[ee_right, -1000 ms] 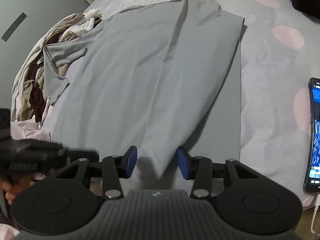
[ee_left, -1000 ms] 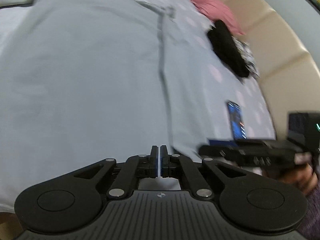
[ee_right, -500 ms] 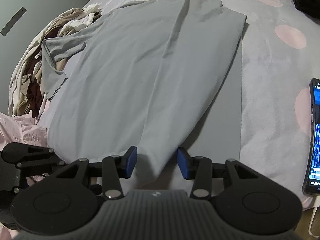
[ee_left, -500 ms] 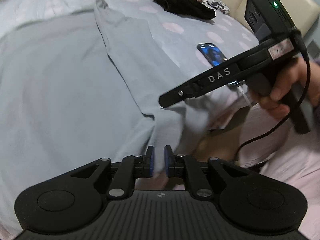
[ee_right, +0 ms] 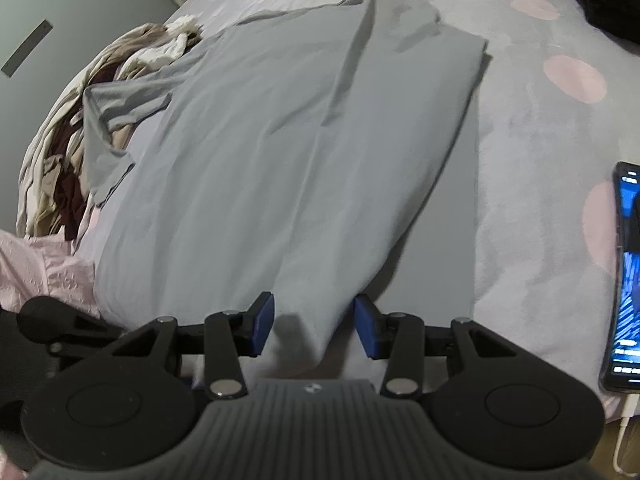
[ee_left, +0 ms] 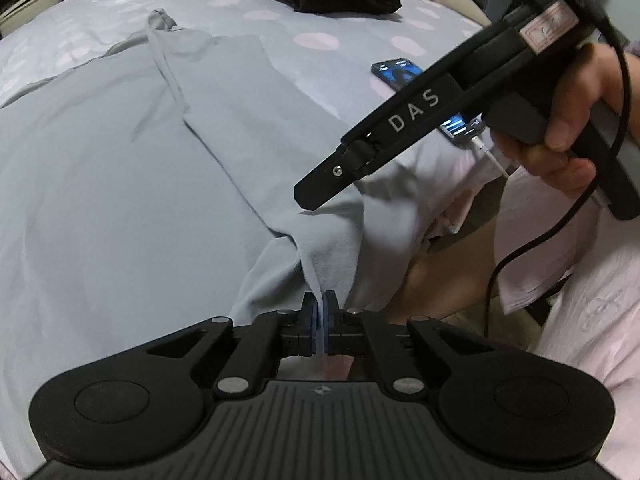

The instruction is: Fold clothes

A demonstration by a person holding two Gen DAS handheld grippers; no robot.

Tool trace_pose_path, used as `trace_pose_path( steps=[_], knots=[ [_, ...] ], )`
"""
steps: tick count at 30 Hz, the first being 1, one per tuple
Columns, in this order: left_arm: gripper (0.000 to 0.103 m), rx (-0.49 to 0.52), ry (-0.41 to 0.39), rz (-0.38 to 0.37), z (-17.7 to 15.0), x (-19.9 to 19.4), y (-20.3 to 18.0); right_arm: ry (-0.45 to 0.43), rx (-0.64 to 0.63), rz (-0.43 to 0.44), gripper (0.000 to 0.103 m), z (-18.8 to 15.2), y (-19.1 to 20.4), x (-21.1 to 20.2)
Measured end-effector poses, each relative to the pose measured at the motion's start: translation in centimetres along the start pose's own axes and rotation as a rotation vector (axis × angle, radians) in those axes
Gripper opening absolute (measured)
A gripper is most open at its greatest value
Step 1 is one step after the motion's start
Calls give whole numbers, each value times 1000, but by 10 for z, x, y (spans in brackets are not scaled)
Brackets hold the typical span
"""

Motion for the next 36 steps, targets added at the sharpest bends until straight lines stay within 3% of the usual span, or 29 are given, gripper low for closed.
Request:
trace_pose_path(
  steps=[3, 7, 10, 11, 14, 18, 22, 27, 33, 36],
  knots=[
    [0, -120, -36, -119, 6, -12, 1, -17, 27, -38, 48, 4, -10, -3],
    [0, -418, -123, -331, 21, -32, 18, -52, 58, -76, 48, 11, -23, -9],
    [0, -611, -229, -431, 27, -52, 41, -68, 74, -85, 48, 14, -29, -13],
    [0, -669, -251, -425, 25, -55, 52, -67, 73, -87, 48, 14, -29, -13],
    [0, -802, -237, -318, 8, -53, 86, -51, 60, -71, 48, 11, -24, -11],
    [0, -917, -88, -148, -33, -30, 114, -24, 46, -6, 46, 5, -6, -6],
    [0, -902, -11, -47, -50, -14, 122, 29, 38, 74, 42, -12, 17, 0],
    [0, -867, -31, 35, -48, -19, 129, 107, 8, 144, 41, -39, 47, 14],
    [0, -856, -31, 55, -51, -24, 129, 199, -2, 218, 39, -65, 72, 31],
    [0, -864, -33, 50, -53, -24, 131, 213, 7, 228, 34, -66, 77, 40]
  ],
)
Point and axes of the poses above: each gripper's, at about its wrist camera, not at the fingertips, and x roughly the way its jaws point, y to its left, z to its top, the point moved 9 cm from there along x, roughly the way its jaws point, and after that the axes turned 6 degrees about -y, right-handed, at the moved point
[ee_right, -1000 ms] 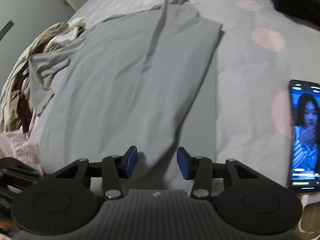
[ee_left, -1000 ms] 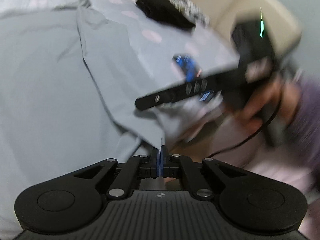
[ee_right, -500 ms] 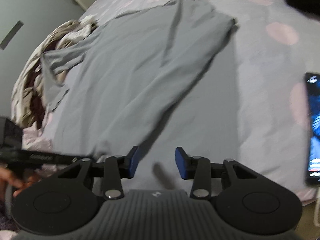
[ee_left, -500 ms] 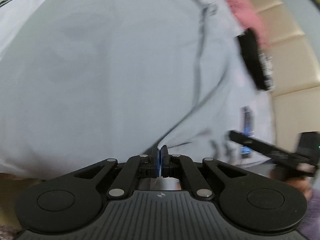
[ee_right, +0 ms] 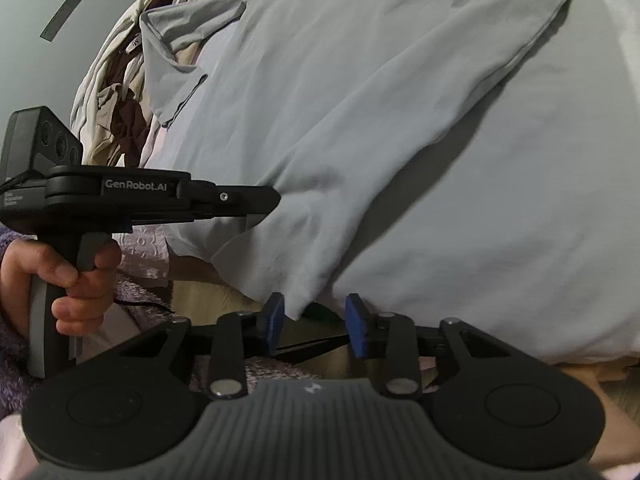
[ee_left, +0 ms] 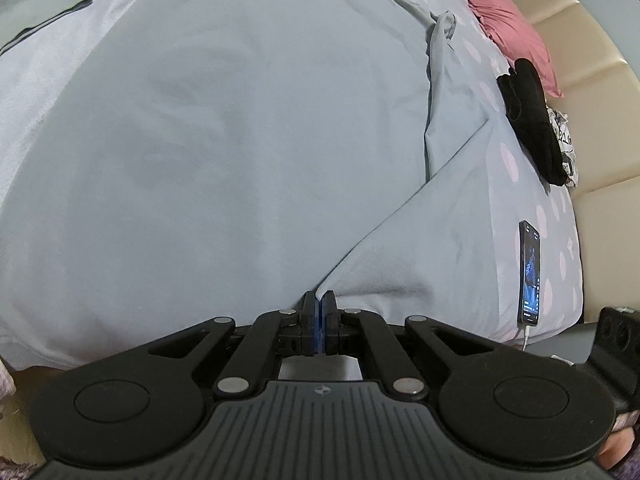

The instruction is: Fold clothes

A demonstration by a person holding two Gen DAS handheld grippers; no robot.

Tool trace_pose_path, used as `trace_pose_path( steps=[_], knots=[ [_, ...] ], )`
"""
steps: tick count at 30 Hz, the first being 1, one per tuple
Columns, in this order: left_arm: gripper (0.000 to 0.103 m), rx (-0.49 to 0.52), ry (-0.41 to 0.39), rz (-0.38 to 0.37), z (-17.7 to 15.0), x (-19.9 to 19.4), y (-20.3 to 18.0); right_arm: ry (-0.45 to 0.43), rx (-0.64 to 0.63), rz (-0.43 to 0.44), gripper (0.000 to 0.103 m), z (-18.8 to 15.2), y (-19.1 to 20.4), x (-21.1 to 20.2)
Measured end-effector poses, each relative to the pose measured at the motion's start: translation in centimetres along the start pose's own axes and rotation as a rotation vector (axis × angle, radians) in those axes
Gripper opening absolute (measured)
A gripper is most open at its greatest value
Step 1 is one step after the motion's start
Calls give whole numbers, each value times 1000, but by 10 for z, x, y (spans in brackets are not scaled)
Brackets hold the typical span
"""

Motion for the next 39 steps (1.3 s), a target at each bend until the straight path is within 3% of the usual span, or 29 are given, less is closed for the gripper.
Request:
trace_pose_path(
  steps=[5, 6, 7, 17, 31, 36, 39],
  knots=[
    [0, -10, -7, 4, 2, 1, 2, -9, 6, 29, 19, 6, 6, 9],
    [0, -7, -10, 8, 3, 1, 2, -10, 7, 38, 7, 7, 8, 9],
    [0, -1, -13, 13, 3, 1, 2, -9, 6, 39, 6, 6, 9, 8],
    [0, 33, 10, -28, 3, -8, -12, -13, 29, 19, 5, 1, 9, -56],
    [0, 239, 214, -220, -33, -14, -91, 15, 30, -107, 5, -24, -15, -147],
    [0, 294, 268, -257, -46, -2, -112, 41, 30, -169, 5, -25, -36, -149],
    [0, 336, 307, -237, -56, 10, -115, 68, 52, -181, 5, -30, -50, -135]
  ],
)
Point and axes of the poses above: each gripper's, at about its wrist camera, not at the fingertips, and x roughly the way its jaws point, y to its left, z to its top, the point moved 9 cm from there along x, roughly the way its jaws point, and after that the axes turned 6 degrees about -y, right-handed, at the moved point
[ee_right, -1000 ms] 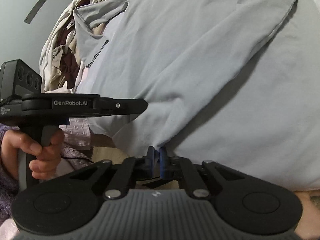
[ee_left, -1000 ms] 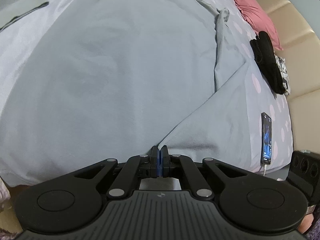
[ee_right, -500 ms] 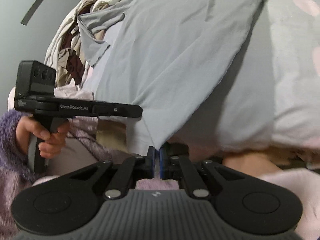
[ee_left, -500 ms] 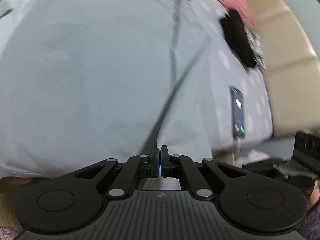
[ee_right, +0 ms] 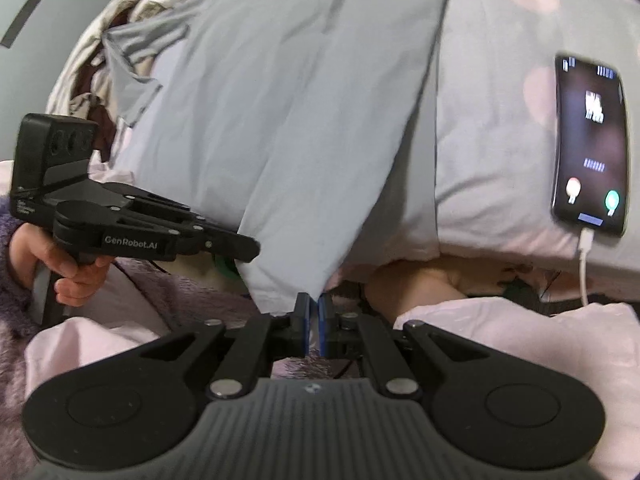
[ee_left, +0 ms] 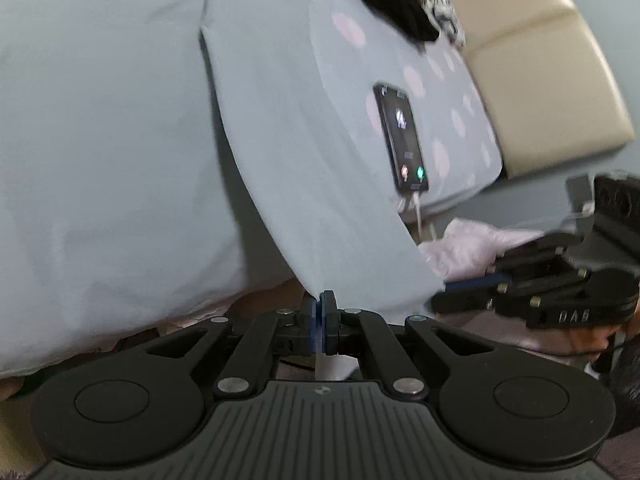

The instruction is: Fold clothes

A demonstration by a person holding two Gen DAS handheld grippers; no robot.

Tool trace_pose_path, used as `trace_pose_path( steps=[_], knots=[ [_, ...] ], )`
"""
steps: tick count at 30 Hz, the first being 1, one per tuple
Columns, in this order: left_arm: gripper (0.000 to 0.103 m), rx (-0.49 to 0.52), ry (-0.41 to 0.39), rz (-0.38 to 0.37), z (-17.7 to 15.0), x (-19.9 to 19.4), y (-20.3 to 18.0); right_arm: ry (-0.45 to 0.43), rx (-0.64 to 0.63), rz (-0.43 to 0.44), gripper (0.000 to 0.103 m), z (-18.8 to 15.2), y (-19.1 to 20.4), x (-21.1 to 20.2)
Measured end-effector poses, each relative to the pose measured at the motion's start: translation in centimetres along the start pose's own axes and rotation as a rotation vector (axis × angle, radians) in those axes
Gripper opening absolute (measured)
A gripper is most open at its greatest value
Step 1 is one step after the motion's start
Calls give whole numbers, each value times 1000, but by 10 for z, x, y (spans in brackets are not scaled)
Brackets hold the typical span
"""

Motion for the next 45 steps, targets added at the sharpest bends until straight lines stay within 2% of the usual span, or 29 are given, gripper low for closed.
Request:
trace_pose_path(
  steps=[5, 7, 11, 14, 18, 21, 25, 29, 32, 33, 37, 38, 40, 45],
  knots=[
    [0, 26, 81, 69, -5, 15, 9, 19, -12, 3, 11, -2, -5, 7],
    [2, 47, 96, 92, -3, 13, 10, 3, -2, -4, 22, 4, -12, 5],
    [8, 99, 87, 123, 20, 7, 4, -9, 25, -4, 23, 17, -27, 9],
    [9, 167, 42, 144, 54, 4, -8, 5, 46, 21, 23, 22, -34, 23],
    [9, 278, -29, 179, 109, 8, -22, 16, 11, 3, 31, 23, -40, 45],
    [10, 331, -57, 198, 153, 25, -35, 9, -14, 15, 36, 25, -41, 54],
    [16, 404, -95, 247, 209, 55, -54, -12, -54, 10, 37, 29, -43, 59],
    [16, 421, -80, 333, 248, 92, -54, -10, -58, 5, 36, 32, -52, 62],
    [16, 415, -59, 391, 266, 117, -45, -1, -44, 26, 35, 31, -58, 64],
    [16, 408, -55, 405, 270, 124, -41, 2, -41, 30, 31, 31, -57, 66],
    [15, 382, -55, 427, 282, 136, -27, 30, -39, 39, 3, 27, -54, 69],
    [13, 377, -59, 426, 284, 135, -25, 31, -44, 38, 3, 26, -52, 67],
    [0, 368, -68, 423, 287, 134, -20, 32, -53, 36, 3, 26, -49, 61],
    [0, 331, -126, 384, 301, 116, -23, 35, -21, 53, 2, 30, -45, 33]
  ],
)
Point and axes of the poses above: each gripper's, at about its wrist camera, not at the fingertips, and x roughly the way its jaws point, y to its left, z to its top, the point moved 9 cm from there along x, roughly the way its jaws point, and after that the axes turned 6 degrees about -y, right-handed, at the moved point
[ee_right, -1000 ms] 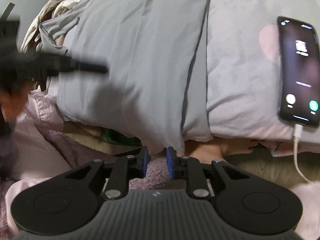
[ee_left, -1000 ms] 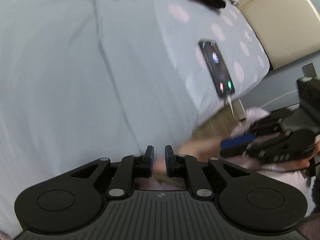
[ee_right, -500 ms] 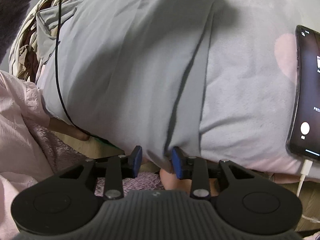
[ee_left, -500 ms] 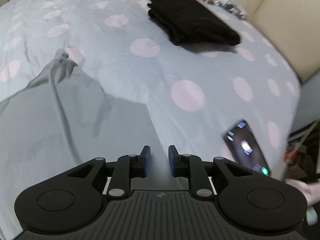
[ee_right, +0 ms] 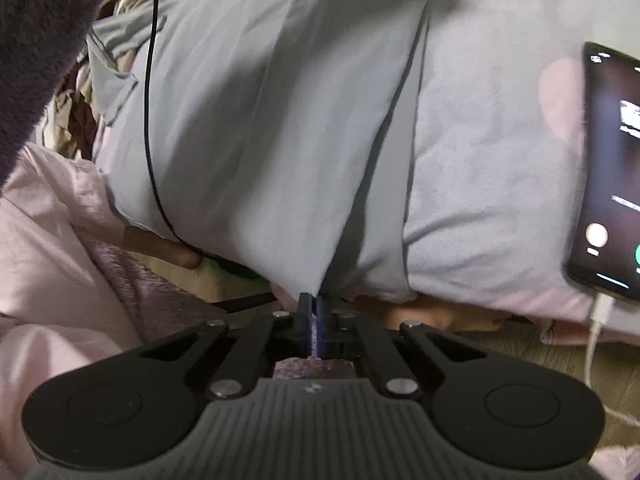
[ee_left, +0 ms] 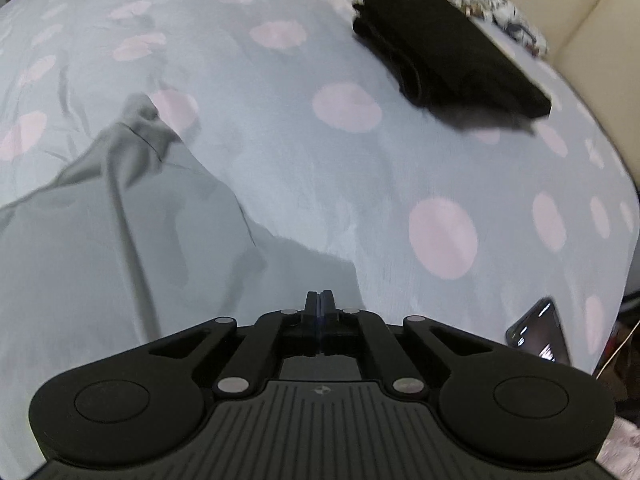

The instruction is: Fold clothes

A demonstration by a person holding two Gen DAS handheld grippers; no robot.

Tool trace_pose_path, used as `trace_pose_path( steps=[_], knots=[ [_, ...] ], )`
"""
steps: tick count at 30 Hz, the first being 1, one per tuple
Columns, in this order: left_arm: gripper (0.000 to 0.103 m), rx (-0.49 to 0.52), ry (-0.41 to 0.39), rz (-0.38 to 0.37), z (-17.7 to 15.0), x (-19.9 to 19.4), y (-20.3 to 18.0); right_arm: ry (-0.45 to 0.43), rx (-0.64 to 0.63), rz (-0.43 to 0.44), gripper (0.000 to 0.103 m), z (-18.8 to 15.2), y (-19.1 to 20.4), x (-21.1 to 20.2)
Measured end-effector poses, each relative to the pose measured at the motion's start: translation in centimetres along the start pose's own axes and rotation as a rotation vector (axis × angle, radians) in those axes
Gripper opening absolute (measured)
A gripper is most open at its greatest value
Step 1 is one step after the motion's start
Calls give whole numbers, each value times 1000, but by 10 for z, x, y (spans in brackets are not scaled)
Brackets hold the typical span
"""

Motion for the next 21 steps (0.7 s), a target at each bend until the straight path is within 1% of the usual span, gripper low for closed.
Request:
trace_pose_path(
  steps=[2, 5, 8, 10, 11, 13, 15, 17, 20, 21],
  knots=[
    [0, -1, -35, -7, 10, -11, 2, 2, 10, -5, 2, 1, -1, -10],
    [0, -3, -56, -18, 20, -20, 3, 2, 9, -24, 2, 3, -2, -18],
    [0, 36, -34, -20, 21, -16, -4, 9, 26, -27, 2, 2, -7, -13],
    [1, 59, -16, 1, 20, -10, -9, 15, 30, -21, 2, 1, -9, -8],
    [3, 70, -7, 12, 19, -7, -11, 17, 31, -18, 2, 0, -10, -7],
    [19, 74, 1, 15, 17, 0, -17, 16, 36, -9, 2, 1, -9, -5],
    [23, 75, 7, 13, 16, 6, -21, 14, 39, -3, 2, 2, -9, -5],
    [23, 78, 24, 22, 15, 14, -24, 13, 40, 2, 2, 2, -10, -5],
    [24, 97, 48, 78, 11, 27, -23, 14, 41, 12, 2, 0, -9, -6],
    [17, 106, 56, 92, 9, 31, -23, 13, 41, 15, 2, -1, -9, -7]
  ],
)
Point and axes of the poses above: each gripper's, at about its wrist camera, not at the fingertips, and x roughly the way its jaws point, y to its left, z to its top, the point moved 9 cm from there along x, roughly the way its jaws point, and after that the axes turned 6 degrees about -y, right-handed, at the moved point
